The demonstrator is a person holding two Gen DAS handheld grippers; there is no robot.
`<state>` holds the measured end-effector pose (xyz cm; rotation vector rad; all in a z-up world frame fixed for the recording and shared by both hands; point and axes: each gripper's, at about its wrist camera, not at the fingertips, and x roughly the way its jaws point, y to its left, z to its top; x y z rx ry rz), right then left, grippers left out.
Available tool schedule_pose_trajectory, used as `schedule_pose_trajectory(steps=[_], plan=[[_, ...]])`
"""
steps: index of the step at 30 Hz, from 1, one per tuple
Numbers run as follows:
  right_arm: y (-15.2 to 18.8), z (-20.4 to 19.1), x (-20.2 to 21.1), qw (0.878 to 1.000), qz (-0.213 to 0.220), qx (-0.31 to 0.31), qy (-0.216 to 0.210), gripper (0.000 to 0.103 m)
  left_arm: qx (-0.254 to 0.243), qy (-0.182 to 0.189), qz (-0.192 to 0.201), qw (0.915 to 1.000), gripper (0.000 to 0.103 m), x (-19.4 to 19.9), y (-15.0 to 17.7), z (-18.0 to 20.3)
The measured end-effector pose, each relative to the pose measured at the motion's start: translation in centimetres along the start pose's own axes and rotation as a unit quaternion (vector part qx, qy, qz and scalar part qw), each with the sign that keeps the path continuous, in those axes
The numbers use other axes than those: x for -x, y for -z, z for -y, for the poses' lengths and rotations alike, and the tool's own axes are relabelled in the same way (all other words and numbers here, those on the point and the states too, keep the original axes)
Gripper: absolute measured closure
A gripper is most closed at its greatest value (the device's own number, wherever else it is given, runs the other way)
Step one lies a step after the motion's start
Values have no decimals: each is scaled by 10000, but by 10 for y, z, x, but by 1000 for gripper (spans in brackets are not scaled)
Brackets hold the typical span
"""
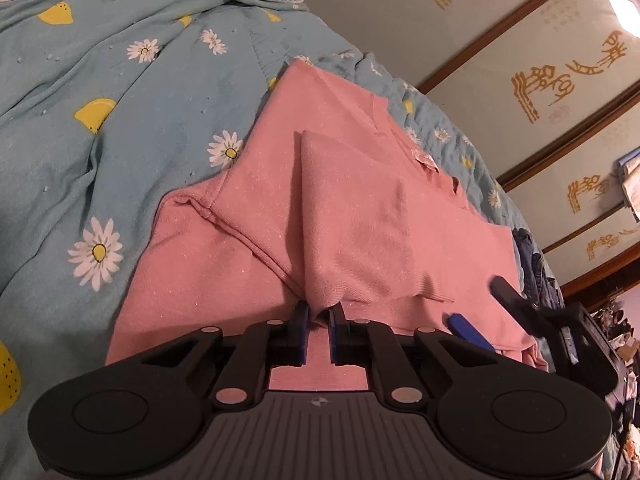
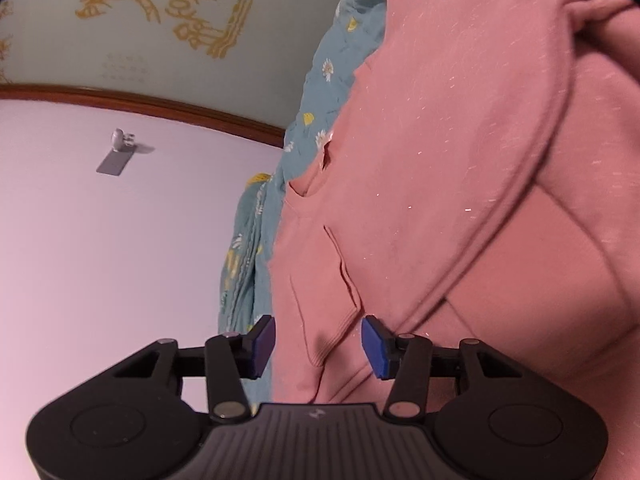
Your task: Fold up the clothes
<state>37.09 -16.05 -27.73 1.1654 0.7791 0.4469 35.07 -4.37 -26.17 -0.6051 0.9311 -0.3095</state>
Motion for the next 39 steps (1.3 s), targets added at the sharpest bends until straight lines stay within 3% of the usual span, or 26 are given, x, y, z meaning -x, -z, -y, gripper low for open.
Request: schedule_pose_trajectory(steps=[3, 5, 6, 16, 21, 26, 29, 30, 32, 33, 34, 39], plan=[[-1, 3, -10, 10000, 39, -34, 19, 62, -6, 14, 45, 10000, 93, -1, 2, -1], [-3, 3, -17, 10000, 67, -16, 41, 80, 94, 35, 60, 9999, 93, -1, 2, -3], [-4, 2, -21, 9999, 72, 60, 127, 98, 147, 33, 63, 9999, 93, -1, 2, -4], [1, -2, -20, 9963, 320, 534, 600, 98, 348, -88, 10, 9994, 92, -3, -1, -13], [1, -4, -18, 9959, 323, 601, 602, 95, 324, -224, -3, 9992, 93, 0, 3, -9], [-5, -12, -1, 9929, 569, 658, 808, 91, 256, -423, -9, 9988, 92, 28, 5, 2], [-5, -28, 16, 9868, 835, 1056, 895, 91, 430, -277, 191, 9985, 92, 47, -3, 4], [-5, -31, 16, 9876, 821, 1082, 785, 91, 446, -222, 262, 9984, 92, 50, -8, 7], [2, -36, 7, 9924, 557, 1065, 272, 91, 441, -147, 393, 9981, 82, 52, -17, 13], [7, -38, 0, 9932, 411, 1083, 115, 91, 368, -171, 434, 9982, 73, 50, -22, 18], [11, -39, -5, 9934, 291, 1108, 39, 91, 287, -197, 444, 9984, 71, 43, -27, 23], [31, -39, -33, 9905, -54, 1364, 186, 89, 467, -157, 85, 9987, 71, 3, -37, 29]])
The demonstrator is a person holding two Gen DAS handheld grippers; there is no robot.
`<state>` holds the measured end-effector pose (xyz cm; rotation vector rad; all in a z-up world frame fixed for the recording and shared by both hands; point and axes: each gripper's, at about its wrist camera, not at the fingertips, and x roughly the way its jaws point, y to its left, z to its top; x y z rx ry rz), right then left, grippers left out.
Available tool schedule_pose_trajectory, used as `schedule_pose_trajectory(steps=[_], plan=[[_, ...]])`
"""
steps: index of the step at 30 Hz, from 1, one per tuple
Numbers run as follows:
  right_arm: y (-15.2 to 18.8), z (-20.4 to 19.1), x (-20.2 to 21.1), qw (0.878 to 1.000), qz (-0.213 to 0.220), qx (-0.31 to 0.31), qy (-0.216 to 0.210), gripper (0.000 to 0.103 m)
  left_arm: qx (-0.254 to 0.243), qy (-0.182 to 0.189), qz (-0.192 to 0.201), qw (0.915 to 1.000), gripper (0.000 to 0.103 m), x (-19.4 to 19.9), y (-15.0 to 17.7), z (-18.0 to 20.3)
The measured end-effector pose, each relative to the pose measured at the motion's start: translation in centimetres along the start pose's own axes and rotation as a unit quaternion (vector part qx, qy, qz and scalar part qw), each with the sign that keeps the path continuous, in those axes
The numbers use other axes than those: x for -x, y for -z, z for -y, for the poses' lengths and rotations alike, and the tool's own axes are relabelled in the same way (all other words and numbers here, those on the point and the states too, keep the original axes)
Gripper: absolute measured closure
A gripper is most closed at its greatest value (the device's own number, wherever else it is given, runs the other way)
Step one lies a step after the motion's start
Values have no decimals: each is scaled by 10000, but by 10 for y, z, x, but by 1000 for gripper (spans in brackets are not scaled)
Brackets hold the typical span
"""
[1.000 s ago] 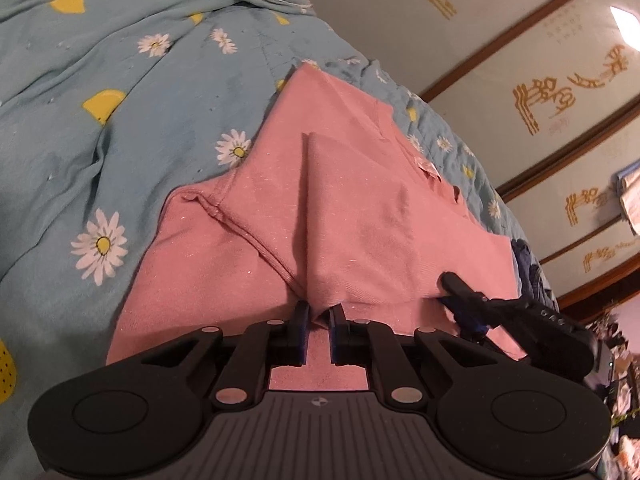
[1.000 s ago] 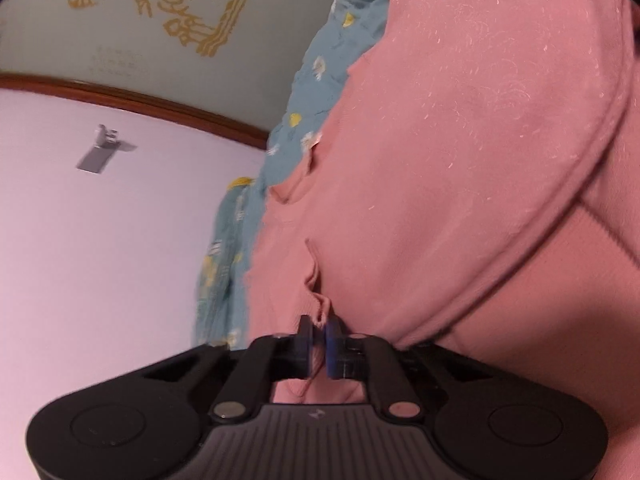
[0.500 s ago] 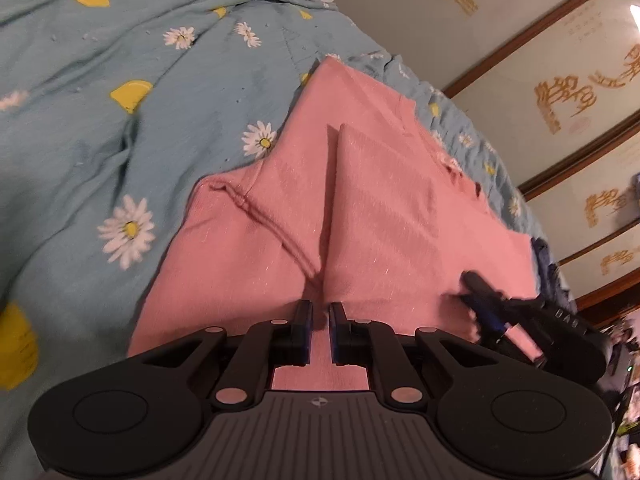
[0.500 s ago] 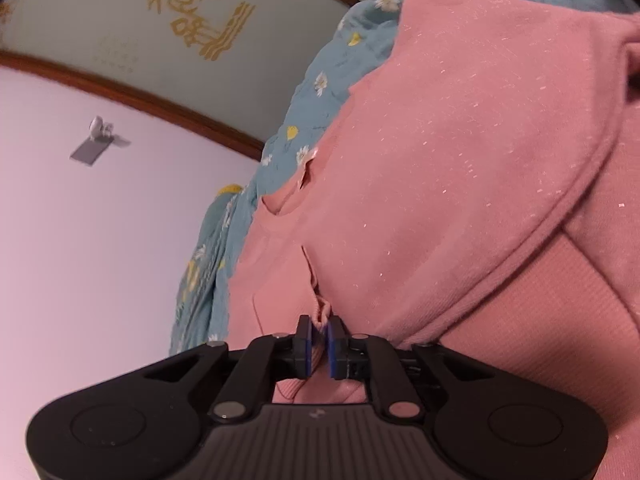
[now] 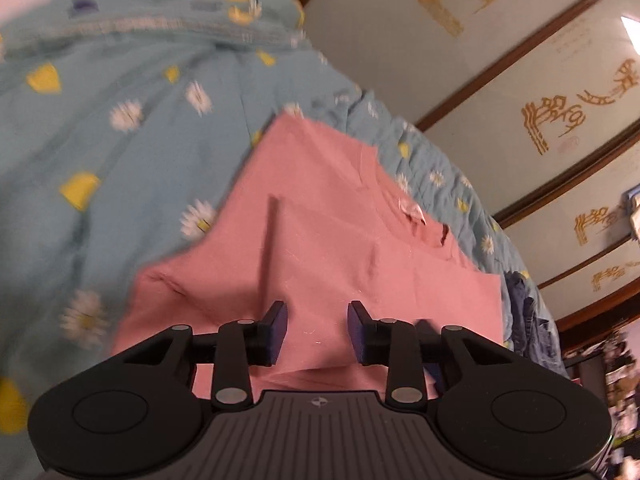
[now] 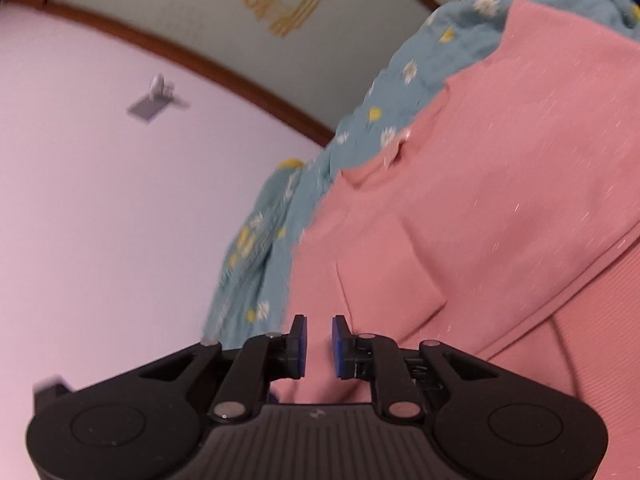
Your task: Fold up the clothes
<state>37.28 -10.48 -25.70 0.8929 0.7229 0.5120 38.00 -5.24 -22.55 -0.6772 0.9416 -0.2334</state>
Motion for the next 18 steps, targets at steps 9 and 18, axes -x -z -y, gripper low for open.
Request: schedule_pose_trajectory(steps=[9, 18], plan=[[-1, 13, -1, 9993, -111, -159, 304, 83, 50, -299, -32, 9995, 89, -4, 12, -16], [-3, 14, 2, 9994, 138, -205, 261, 69, 23, -293, 210, 9993, 72, -10, -28, 9]])
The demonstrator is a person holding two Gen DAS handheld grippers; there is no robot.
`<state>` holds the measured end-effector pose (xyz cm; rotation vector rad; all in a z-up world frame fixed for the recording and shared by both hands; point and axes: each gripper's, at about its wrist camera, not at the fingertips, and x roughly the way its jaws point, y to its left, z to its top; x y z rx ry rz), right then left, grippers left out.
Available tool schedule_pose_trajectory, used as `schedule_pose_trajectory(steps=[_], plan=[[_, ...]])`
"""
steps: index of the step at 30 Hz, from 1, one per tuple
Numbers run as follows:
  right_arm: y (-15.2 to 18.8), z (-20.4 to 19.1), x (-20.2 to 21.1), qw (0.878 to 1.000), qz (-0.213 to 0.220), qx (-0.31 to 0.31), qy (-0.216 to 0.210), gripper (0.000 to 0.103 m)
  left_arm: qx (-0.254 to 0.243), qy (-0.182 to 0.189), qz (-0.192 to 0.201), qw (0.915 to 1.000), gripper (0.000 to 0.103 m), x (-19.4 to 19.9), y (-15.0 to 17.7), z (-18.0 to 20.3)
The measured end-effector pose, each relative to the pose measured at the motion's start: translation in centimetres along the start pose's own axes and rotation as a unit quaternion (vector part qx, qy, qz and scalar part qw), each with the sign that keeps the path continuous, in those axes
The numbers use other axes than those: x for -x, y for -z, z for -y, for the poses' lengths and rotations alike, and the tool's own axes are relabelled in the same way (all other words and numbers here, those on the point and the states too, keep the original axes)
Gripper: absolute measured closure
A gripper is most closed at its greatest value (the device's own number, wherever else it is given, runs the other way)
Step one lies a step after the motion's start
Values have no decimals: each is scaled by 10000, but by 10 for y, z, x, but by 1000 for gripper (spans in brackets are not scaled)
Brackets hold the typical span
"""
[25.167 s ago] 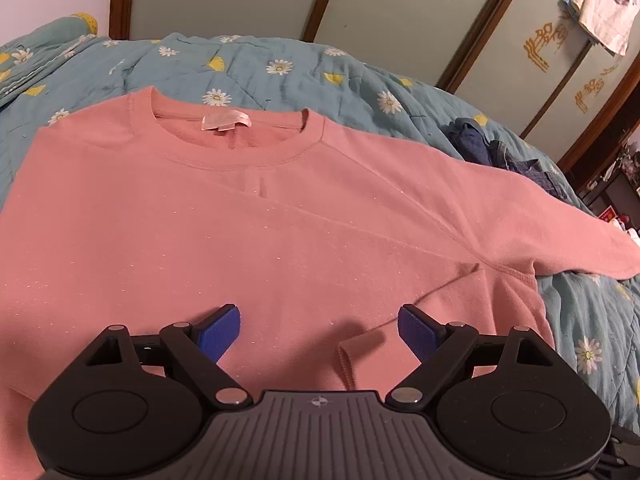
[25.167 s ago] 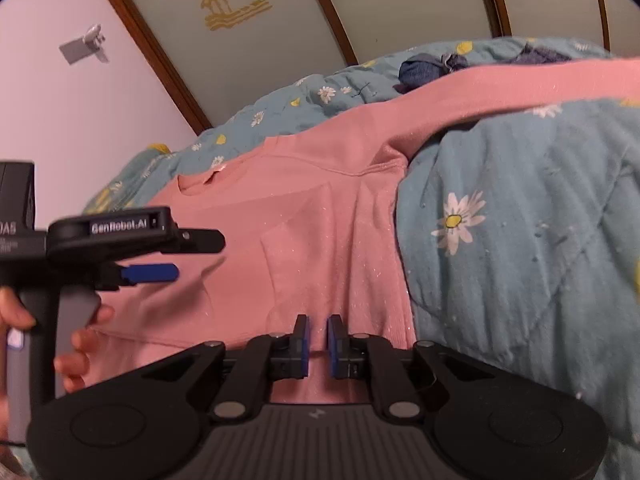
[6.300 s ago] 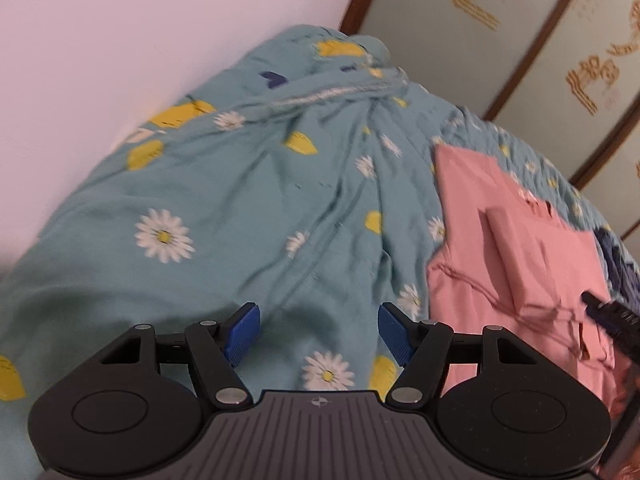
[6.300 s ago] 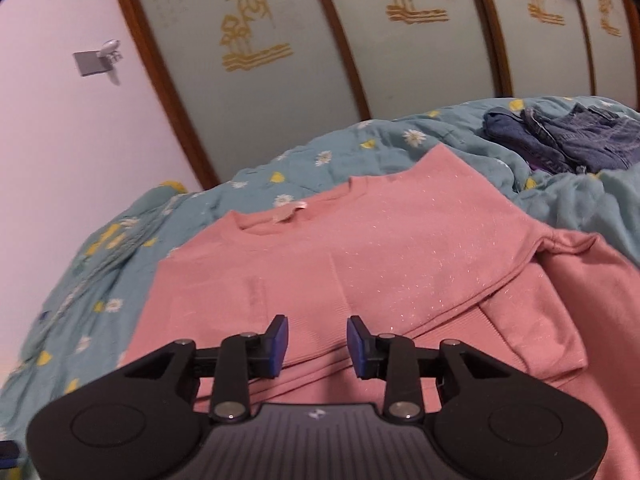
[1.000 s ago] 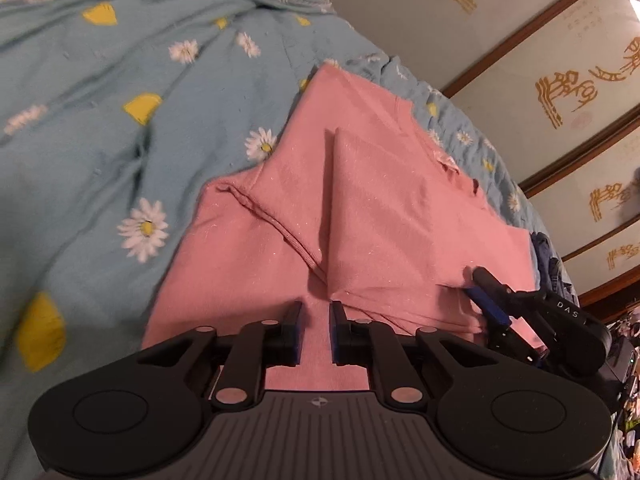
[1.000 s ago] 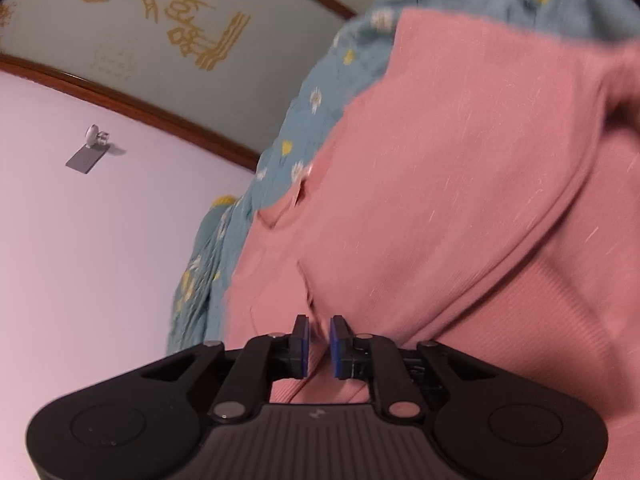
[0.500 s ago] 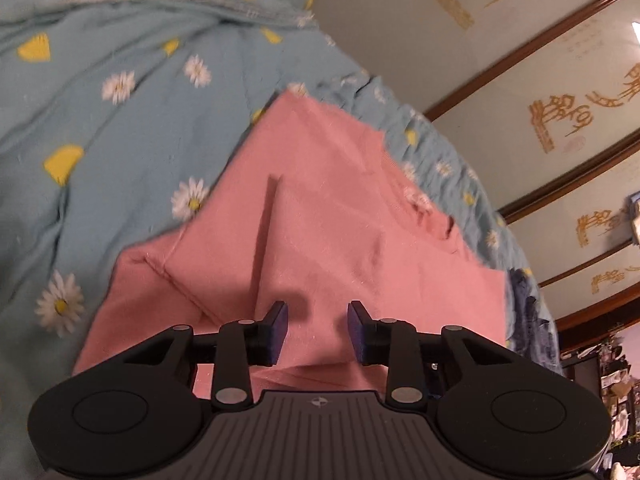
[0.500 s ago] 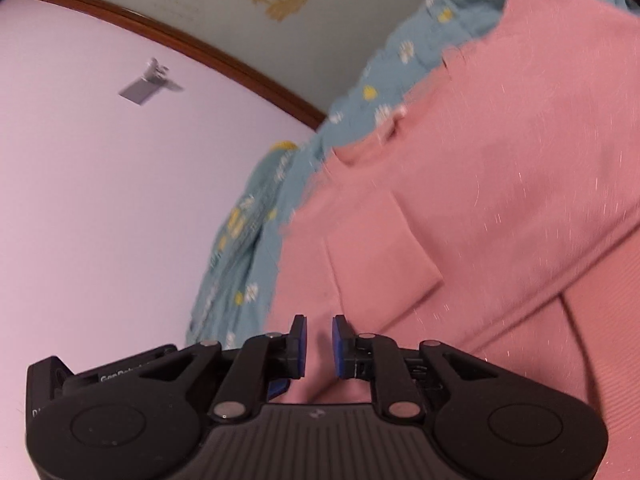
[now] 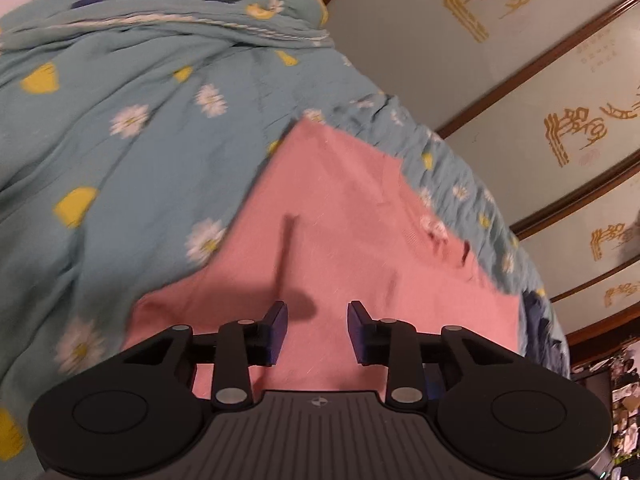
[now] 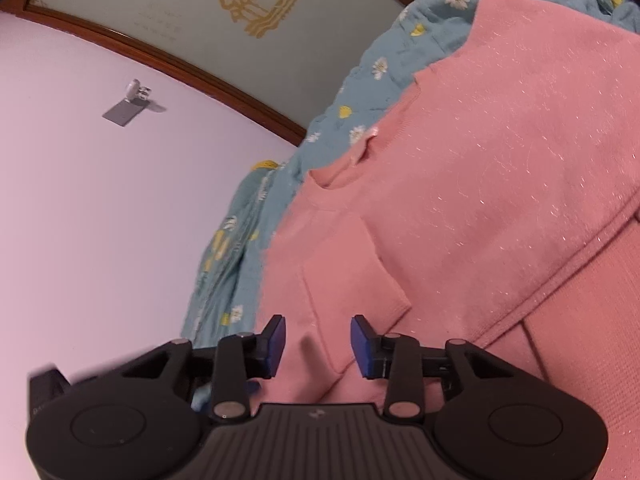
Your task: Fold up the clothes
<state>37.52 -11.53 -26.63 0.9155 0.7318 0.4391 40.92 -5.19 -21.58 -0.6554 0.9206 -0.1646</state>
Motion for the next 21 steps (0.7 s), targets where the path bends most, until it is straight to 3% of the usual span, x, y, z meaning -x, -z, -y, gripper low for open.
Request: schedule_pose_trajectory(steps=[3, 6, 9, 14, 17, 20, 21], plan=[[-1, 2, 0, 10000, -18, -11, -24, 69, -5, -22, 58, 10000, 72, -17, -11, 9], [0, 3, -1, 10000, -26, -5, -41, 69, -79, -422, 59, 9991, 72, -36, -18, 14], [0, 4, -1, 10000, -38, 34, -57, 69, -471, -752, 136, 9960, 83, -45, -19, 17], [0, 0, 0, 9998, -64, 193, 13, 69, -890, -1115, 191, 9896, 84, -38, -23, 14], [0, -9, 8, 9993, -28, 342, 141, 67, -1278, -1416, 268, 9813, 83, -22, -23, 9], [0, -19, 23, 9979, 117, 573, 271, 66, -1112, -1104, 215, 9874, 70, 11, -16, -13], [0, -22, 29, 9975, 166, 615, 298, 66, -1017, -987, 177, 9897, 59, 23, -13, -22]])
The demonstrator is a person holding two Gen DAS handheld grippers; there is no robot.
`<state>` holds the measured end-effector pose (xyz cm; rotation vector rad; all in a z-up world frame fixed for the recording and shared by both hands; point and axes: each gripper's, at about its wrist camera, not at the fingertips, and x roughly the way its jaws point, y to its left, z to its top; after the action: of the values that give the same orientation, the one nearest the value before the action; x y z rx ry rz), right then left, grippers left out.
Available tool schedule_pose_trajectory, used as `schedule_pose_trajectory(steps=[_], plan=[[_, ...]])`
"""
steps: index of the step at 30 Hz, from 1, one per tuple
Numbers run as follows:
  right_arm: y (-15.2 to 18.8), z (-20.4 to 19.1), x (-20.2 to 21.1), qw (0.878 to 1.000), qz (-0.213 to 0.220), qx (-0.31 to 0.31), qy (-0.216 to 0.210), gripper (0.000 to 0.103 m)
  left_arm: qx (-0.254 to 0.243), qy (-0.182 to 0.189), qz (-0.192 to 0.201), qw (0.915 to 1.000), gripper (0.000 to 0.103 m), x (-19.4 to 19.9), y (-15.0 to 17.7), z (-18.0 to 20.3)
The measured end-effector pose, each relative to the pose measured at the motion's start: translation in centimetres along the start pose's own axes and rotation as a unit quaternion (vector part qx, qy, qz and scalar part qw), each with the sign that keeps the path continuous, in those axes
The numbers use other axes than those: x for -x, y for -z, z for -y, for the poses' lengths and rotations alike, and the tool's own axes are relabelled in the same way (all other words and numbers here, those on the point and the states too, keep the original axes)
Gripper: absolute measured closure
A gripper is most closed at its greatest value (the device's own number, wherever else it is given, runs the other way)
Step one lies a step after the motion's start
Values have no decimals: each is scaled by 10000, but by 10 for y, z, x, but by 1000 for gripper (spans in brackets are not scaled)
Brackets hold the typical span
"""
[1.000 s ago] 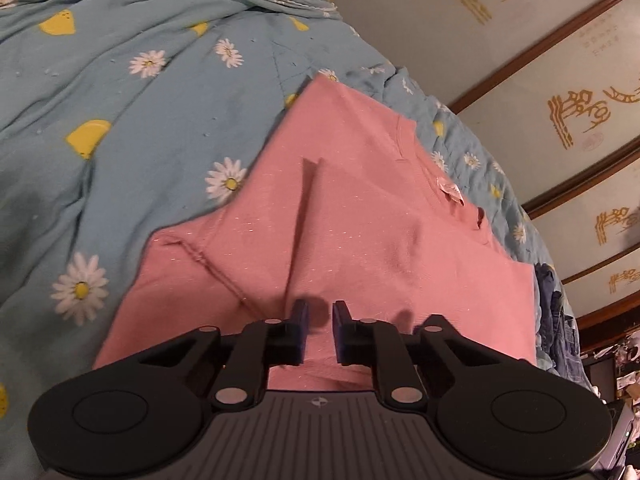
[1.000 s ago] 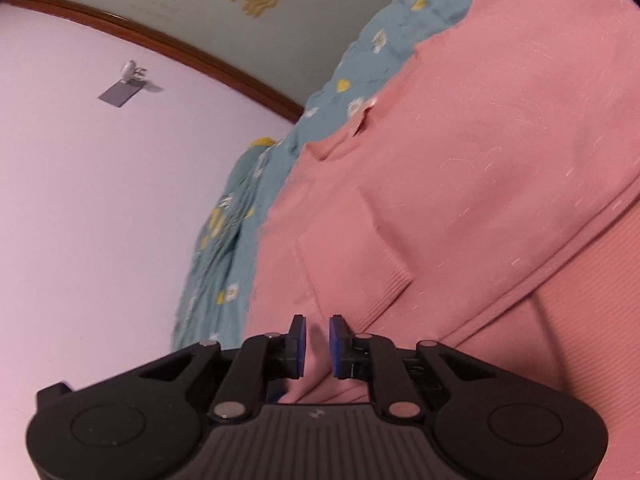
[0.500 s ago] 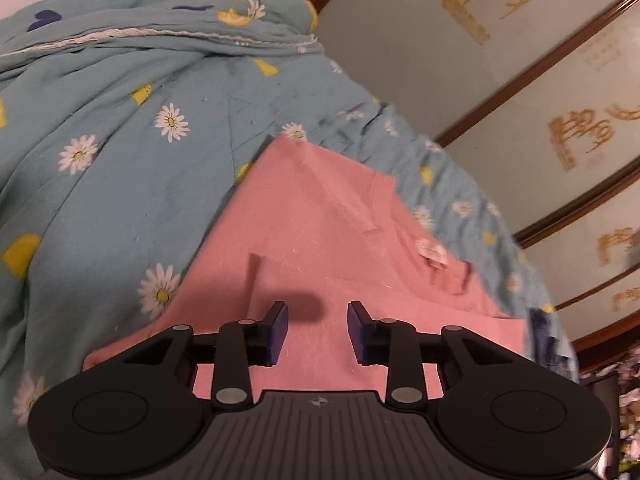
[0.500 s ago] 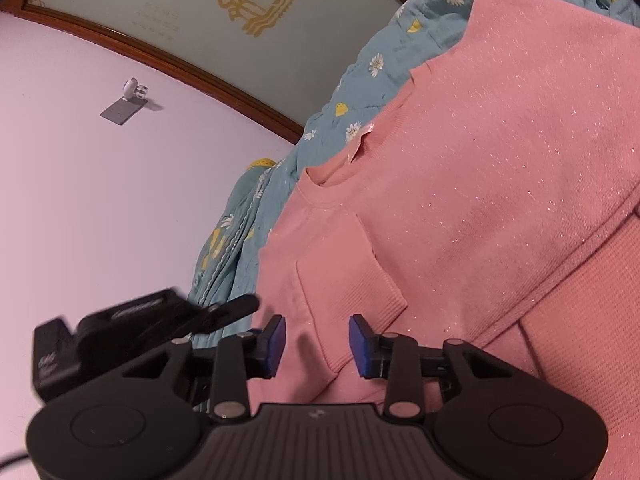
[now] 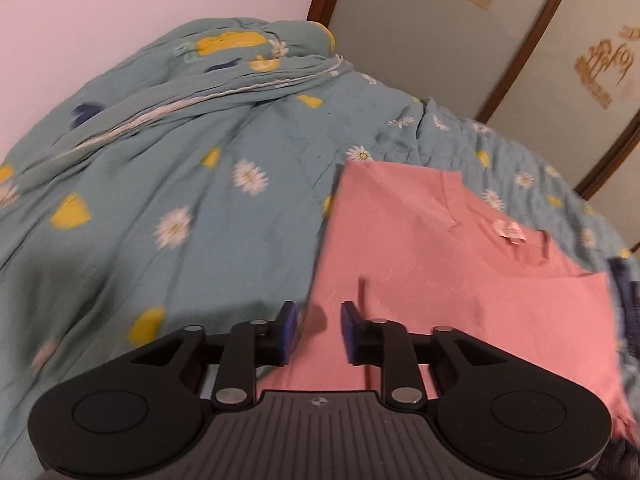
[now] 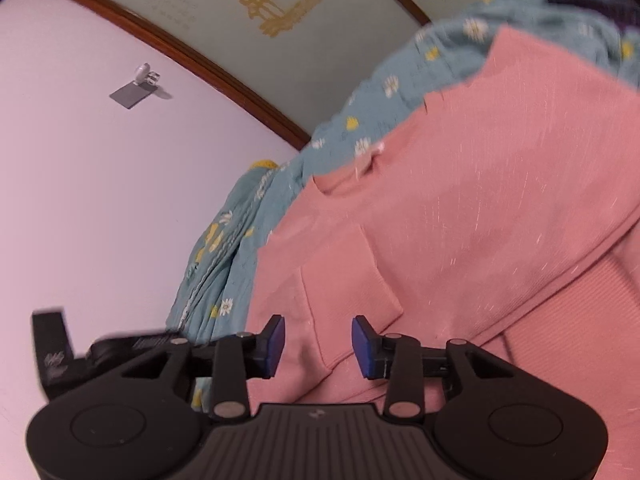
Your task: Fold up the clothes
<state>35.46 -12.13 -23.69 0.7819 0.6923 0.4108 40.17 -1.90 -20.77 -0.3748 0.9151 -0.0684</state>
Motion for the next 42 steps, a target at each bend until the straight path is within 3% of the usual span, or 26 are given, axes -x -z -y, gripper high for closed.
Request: schedule_pose_trajectory(steps=[3, 9, 12, 16, 20, 22, 28, 32, 37, 42], plan=[[-1, -7, 28, 9996, 150, 150, 173, 65, 345, 240, -261, 9988, 56, 27, 19, -29], [1, -27, 95, 9935, 322, 726, 811, 61, 569, 767, -647, 9933, 55, 82, 83, -68], [6, -33, 126, 9871, 458, 987, 1171, 38, 813, 1022, -815, 9881, 55, 94, 106, -77], [27, -17, 145, 9821, -35, 784, 1713, 39, 1065, 1248, -903, 9823, 55, 106, 128, -80], [57, -1, 166, 9754, -420, 471, 2111, 41, 933, 1252, -886, 9838, 55, 115, 138, -75], [68, -3, 175, 9699, -481, 585, 2314, 48, 915, 1253, -859, 9842, 55, 121, 144, -75], [90, -36, 205, 9491, -410, 1301, 2840, 48, 592, 1145, -1116, 9854, 55, 131, 165, -73], [91, -46, 236, 9557, -180, 1172, 2694, 47, 441, 1038, -1165, 9868, 53, 141, 173, -76], [87, -44, 281, 9714, 171, 511, 2311, 47, 534, 1067, -1291, 9844, 51, 148, 180, -85], [91, -48, 300, 9704, 353, 371, 2358, 47, 374, 1019, -1435, 9837, 51, 147, 185, -83]])
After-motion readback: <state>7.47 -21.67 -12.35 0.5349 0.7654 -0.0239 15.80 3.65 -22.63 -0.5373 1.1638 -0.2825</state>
